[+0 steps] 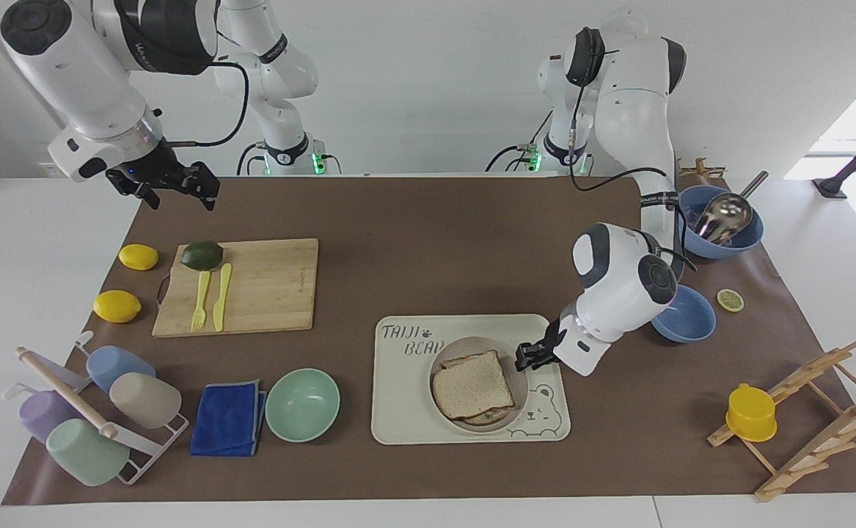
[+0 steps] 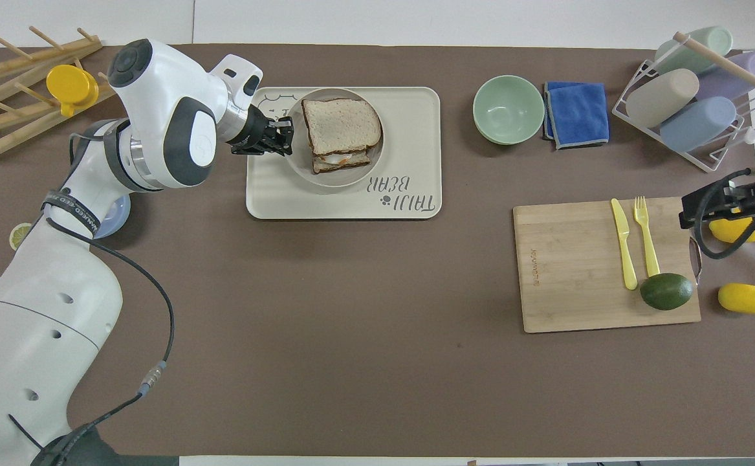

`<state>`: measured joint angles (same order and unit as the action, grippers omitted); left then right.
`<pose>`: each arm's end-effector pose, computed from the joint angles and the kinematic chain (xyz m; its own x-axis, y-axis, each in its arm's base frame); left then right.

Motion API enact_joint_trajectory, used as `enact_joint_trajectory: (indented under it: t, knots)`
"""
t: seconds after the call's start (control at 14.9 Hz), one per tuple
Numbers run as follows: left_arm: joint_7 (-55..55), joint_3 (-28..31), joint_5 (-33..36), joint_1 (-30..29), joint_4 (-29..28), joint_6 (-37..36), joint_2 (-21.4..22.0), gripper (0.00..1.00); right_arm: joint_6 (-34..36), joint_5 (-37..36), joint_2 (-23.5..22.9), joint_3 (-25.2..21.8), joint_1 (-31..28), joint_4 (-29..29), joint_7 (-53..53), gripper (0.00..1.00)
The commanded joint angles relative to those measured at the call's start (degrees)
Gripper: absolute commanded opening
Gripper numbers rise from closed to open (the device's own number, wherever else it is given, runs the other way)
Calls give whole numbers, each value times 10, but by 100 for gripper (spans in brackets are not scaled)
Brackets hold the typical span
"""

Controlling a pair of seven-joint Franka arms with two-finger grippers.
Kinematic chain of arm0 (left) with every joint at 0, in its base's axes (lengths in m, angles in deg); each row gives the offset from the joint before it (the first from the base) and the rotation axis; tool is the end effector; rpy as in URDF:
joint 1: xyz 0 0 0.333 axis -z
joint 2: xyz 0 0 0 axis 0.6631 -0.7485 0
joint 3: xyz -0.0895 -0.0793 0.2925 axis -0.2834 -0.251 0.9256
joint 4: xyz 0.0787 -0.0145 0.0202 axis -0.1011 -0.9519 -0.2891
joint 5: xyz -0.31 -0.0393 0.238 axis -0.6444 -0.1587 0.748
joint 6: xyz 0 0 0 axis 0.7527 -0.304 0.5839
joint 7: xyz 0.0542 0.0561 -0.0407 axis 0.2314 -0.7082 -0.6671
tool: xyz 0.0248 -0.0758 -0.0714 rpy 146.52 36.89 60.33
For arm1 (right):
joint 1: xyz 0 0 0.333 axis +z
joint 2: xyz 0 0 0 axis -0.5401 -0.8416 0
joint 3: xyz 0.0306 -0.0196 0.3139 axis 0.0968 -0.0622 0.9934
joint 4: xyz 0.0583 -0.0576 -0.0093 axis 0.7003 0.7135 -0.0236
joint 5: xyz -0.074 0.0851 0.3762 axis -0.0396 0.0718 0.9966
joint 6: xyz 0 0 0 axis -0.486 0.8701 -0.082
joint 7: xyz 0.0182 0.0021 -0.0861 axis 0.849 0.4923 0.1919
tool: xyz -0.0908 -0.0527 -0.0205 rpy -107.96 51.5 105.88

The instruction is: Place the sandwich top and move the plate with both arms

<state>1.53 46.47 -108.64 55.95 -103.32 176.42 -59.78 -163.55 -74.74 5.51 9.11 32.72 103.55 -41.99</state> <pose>0.6929 -0.2319 0.3323 0.9909 0.1022 -0.0876 0.1263 -0.9305 0.3439 0.5464 -0.0279 0.5857 0.9864 -0.0502 -0.1563 -0.0474 -0.9987 0.0211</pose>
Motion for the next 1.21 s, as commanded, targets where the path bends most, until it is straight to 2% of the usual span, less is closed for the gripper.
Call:
enact_joint_trajectory:
  t: [0.0,0.13,0.47,0.74,0.87,1.14]
  knots:
    - [9,24,8,-11,11,-50,40,100,4,14,7,1,-5,7,13,100]
    - [9,47,37,-12,5,-72,94,100,4,14,7,1,-5,6,13,100]
    - [8,48,136,-35,5,-212,212,100,4,14,7,1,-5,6,13,100]
    - [10,48,190,-40,-16,-294,285,100,4,14,7,1,-5,7,13,100]
    - [11,48,196,-40,-55,-318,326,100,4,14,7,1,-5,7,13,100]
    - [32,46,204,-42,-169,-308,410,100,4,14,7,1,-5,6,13,100]
